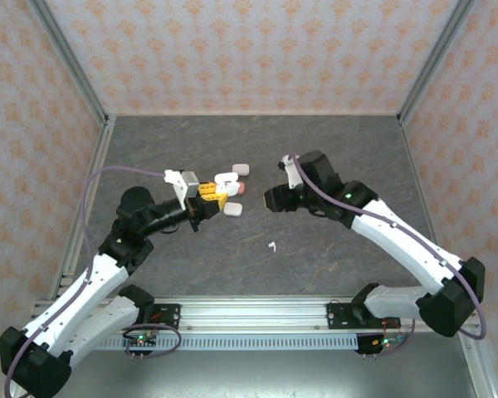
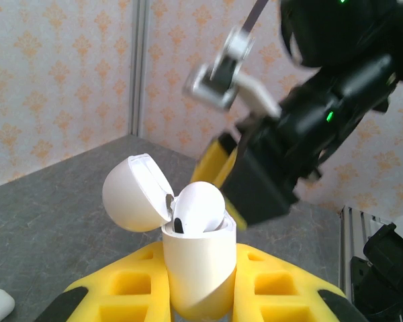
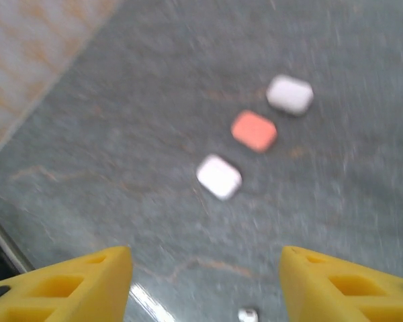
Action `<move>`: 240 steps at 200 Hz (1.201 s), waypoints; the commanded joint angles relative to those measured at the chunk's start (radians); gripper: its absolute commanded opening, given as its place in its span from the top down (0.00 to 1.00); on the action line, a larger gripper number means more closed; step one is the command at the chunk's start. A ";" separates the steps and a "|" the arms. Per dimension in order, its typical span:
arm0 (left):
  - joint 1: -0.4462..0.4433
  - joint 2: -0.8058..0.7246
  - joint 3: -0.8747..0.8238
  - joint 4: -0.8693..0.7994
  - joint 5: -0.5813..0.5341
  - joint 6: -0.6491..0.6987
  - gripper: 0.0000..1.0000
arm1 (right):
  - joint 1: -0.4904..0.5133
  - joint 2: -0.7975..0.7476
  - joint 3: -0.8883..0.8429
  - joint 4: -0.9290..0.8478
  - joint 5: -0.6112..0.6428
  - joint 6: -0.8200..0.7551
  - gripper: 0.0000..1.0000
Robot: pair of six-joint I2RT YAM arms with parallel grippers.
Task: Insert the wireless bluetooth earbuds into the charging case
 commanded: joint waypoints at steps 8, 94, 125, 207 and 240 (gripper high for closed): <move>-0.005 -0.016 0.004 -0.016 -0.028 0.028 1.00 | 0.007 0.076 -0.092 0.002 0.000 0.105 0.47; -0.006 -0.025 0.002 -0.033 -0.044 0.024 1.00 | 0.074 0.367 -0.081 -0.038 0.013 0.098 0.52; -0.006 -0.030 -0.001 -0.036 -0.052 0.024 1.00 | 0.112 0.431 -0.060 -0.060 0.026 0.094 0.53; -0.006 -0.038 -0.002 -0.042 -0.062 0.026 1.00 | 0.145 0.507 -0.014 -0.098 0.102 0.095 0.55; -0.006 -0.041 -0.004 -0.046 -0.066 0.026 1.00 | 0.151 0.534 -0.003 -0.103 0.101 0.091 0.63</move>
